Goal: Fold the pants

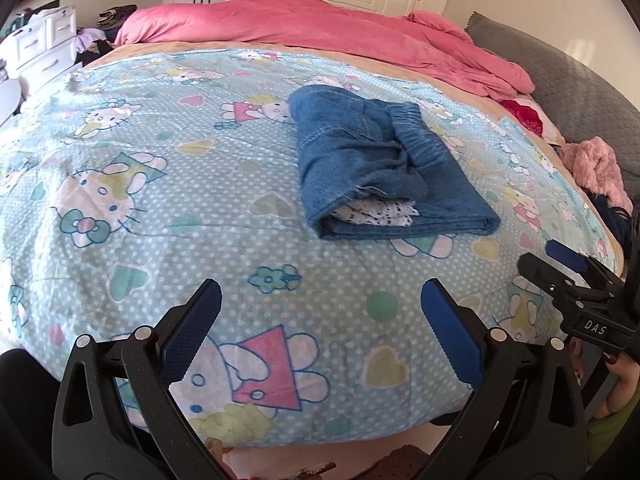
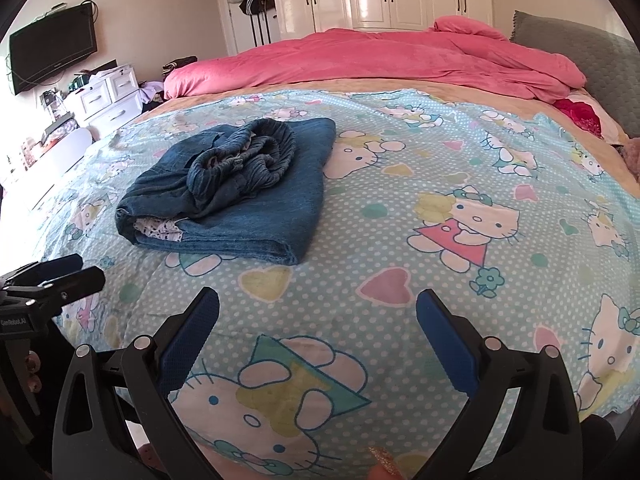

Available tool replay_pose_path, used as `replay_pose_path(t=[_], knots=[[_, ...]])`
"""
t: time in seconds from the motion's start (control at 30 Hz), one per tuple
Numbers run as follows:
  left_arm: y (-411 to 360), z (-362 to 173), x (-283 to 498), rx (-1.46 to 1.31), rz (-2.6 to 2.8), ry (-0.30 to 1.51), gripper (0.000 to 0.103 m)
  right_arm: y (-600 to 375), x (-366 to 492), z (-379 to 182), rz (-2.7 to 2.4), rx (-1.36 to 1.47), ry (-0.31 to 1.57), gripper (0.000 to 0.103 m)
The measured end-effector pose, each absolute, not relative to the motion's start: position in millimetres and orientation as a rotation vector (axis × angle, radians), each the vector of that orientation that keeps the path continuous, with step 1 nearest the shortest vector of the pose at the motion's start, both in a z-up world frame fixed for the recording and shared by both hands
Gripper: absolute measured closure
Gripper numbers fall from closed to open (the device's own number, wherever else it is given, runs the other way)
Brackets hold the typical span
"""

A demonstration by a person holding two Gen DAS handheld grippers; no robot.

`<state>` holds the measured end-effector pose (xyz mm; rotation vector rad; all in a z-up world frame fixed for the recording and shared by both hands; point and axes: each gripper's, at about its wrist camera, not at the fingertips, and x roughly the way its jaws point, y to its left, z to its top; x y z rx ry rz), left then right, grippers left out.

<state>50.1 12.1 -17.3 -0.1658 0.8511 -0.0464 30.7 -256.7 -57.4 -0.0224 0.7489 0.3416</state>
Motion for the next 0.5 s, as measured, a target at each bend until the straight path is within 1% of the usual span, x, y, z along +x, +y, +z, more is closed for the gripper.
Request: replay_pose_path(t=[0.23,0.33,0.5], knots=[[40.6,-12.2,61.8,-0.212,-0.021,0.87,0.009,-288.0,47.5,-40.6,0.277,0.035,0.752,0.004],[70.6,-1.0,77.6,-0.207,0.03,0.842,0.009,-327.3,71.4,-25.4,0.199,0.098,0.742,0.005],[162.4,-2.3,138.3,-0.221,0.263,0.889,0.009,-440.7,150.1,-14.8,-0.079,0.145,0.763,0.004]])
